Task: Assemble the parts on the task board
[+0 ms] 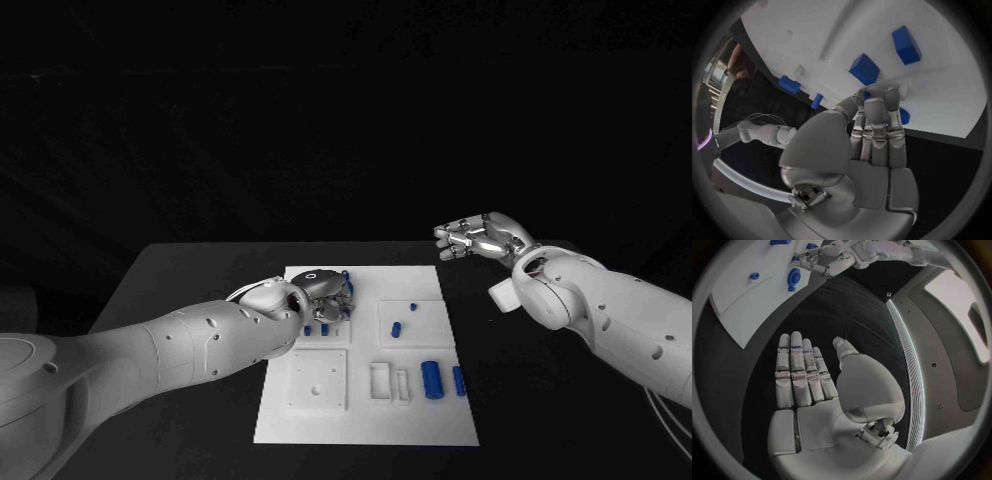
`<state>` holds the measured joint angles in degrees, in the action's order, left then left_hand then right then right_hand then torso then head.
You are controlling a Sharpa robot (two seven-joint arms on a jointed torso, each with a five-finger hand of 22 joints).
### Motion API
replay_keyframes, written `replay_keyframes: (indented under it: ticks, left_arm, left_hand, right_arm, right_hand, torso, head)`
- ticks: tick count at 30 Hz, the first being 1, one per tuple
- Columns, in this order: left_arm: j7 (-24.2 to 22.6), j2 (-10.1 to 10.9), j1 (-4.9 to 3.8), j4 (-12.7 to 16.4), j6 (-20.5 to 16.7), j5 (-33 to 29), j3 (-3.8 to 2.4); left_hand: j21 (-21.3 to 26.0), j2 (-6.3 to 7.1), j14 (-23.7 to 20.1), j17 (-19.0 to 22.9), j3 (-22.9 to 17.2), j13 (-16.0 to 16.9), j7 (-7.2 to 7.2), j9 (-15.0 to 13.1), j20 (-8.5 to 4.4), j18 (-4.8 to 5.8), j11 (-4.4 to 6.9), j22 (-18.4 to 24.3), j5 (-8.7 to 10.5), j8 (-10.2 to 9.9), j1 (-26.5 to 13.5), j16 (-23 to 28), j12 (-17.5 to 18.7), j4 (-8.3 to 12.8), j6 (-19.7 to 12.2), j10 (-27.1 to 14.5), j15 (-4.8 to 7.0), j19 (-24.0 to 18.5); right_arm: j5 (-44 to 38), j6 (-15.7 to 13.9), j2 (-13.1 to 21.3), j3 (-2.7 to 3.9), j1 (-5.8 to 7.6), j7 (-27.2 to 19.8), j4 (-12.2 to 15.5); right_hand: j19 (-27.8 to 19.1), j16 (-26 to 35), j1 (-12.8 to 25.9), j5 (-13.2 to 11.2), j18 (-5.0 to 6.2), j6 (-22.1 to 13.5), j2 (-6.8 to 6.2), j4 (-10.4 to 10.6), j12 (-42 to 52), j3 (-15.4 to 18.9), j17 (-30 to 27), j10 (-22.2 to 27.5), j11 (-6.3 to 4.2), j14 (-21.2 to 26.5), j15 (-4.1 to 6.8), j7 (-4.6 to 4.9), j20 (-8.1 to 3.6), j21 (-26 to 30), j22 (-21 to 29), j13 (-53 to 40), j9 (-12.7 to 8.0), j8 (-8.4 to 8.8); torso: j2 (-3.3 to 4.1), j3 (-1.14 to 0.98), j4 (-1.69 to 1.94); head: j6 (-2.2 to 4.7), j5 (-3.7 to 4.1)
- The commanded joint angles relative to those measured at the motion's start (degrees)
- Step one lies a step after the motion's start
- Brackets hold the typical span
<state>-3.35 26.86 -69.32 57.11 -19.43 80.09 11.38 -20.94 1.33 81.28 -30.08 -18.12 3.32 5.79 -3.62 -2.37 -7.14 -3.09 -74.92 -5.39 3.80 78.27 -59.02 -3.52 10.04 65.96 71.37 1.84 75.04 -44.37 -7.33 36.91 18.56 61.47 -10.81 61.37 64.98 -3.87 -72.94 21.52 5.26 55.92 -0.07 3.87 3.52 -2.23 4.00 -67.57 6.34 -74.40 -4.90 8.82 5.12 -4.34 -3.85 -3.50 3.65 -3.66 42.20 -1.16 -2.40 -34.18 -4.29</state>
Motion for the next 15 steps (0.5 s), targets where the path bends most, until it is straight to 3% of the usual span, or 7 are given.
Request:
replay_keyframes:
  ticks: [1,10,15]
  left_arm:
    - [-0.14,-0.16,0.25,-0.03,0.08,-0.51,0.06]
    - [-1.37,0.23,0.25,0.40,-1.74,-2.15,-0.02]
    - [-1.94,0.99,0.24,1.16,-2.64,-3.27,-0.56]
  left_hand:
    - [-0.43,-0.65,0.05,0.14,0.42,0.06,-0.03,-0.05,-0.49,0.00,0.08,-1.12,-0.33,-0.22,0.30,-0.28,0.22,0.20,0.54,0.39,0.20,-0.18]
    - [-1.11,-1.49,0.39,0.46,0.88,0.07,-0.13,-0.06,-0.82,0.15,0.30,-1.14,-0.60,-0.20,0.64,-0.07,0.20,1.18,1.50,1.09,0.45,-0.15]
    - [-1.26,-1.53,0.48,0.52,0.85,0.06,-0.12,-0.05,-0.82,0.12,0.26,-1.15,-0.64,-0.22,0.60,-0.08,0.21,1.39,1.39,0.94,0.45,-0.14]
  right_arm:
    - [0.05,0.48,-0.07,0.02,-0.02,-0.43,0.06]
    - [0.05,0.49,-0.09,0.02,-0.02,-0.47,0.03]
    - [0.05,0.56,-0.07,0.02,-0.02,-0.48,0.03]
  right_hand:
    - [-0.41,0.28,0.25,0.26,-0.13,-0.23,0.35,-0.28,-0.11,-0.20,0.02,0.47,0.03,0.48,0.08,-0.06,-0.12,0.21,0.04,0.04,-0.09,0.15]
    - [-0.41,0.28,0.25,0.26,-0.13,-0.23,0.35,-0.28,-0.11,-0.20,0.02,0.47,0.03,0.48,0.08,-0.06,-0.12,0.21,0.04,0.04,-0.09,0.15]
    - [-0.41,0.28,0.38,0.23,-0.12,-0.21,0.47,-0.26,-0.11,-0.20,0.02,0.39,0.01,0.55,0.06,-0.07,-0.11,0.20,0.04,0.04,-0.09,0.15]
  torso:
    - [-0.02,0.03,-0.05]
    - [-0.06,0.10,0.06]
    - [-0.07,0.07,0.05]
  head:
    - [0.01,-0.11]
    - [0.13,-0.10]
    - [0.28,0.05]
